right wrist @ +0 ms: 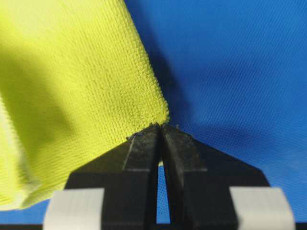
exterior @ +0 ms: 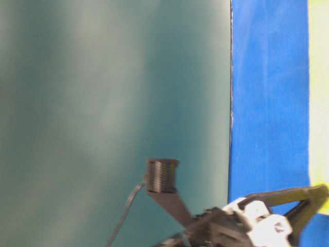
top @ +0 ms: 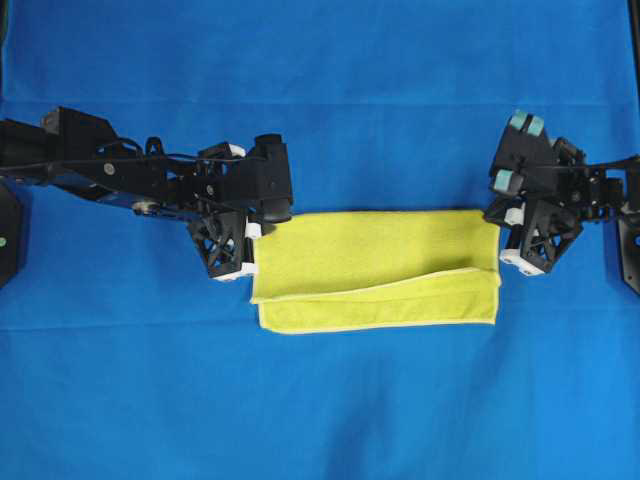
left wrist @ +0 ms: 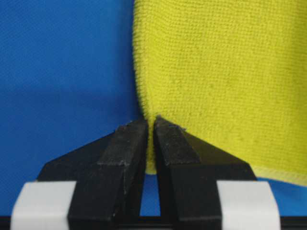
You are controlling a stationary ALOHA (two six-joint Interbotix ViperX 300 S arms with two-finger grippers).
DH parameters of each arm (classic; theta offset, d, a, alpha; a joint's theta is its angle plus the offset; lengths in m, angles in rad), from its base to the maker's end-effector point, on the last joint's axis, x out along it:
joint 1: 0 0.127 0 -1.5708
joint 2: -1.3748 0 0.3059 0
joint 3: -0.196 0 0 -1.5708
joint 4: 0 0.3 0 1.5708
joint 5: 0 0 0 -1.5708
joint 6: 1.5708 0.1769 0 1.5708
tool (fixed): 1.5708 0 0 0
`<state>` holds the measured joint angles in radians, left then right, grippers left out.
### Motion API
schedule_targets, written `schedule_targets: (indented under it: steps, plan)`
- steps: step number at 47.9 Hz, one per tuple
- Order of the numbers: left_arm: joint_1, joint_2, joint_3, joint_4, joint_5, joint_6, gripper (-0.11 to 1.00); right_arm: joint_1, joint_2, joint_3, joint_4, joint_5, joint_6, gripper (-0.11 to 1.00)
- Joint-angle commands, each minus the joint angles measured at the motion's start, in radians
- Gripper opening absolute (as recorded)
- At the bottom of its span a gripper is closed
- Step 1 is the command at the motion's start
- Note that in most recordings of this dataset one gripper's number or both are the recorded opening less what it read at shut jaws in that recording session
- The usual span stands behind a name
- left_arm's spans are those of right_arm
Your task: Fold the yellow towel.
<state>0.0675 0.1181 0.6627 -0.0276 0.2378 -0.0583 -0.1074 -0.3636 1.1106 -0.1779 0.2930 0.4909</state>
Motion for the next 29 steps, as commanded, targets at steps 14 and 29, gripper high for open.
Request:
schedule_targets:
  steps: [14, 29]
  plan:
    - [-0.037, -0.230, -0.126, 0.002, 0.206, -0.015, 0.03, 0.015, -0.259, -0.127, -0.003, 0.281, 0.002, 0.01]
    - [-0.060, -0.261, -0.106, 0.002, 0.183, -0.017, 0.03, 0.020, -0.308, -0.127, -0.014, 0.291, 0.003, 0.01]
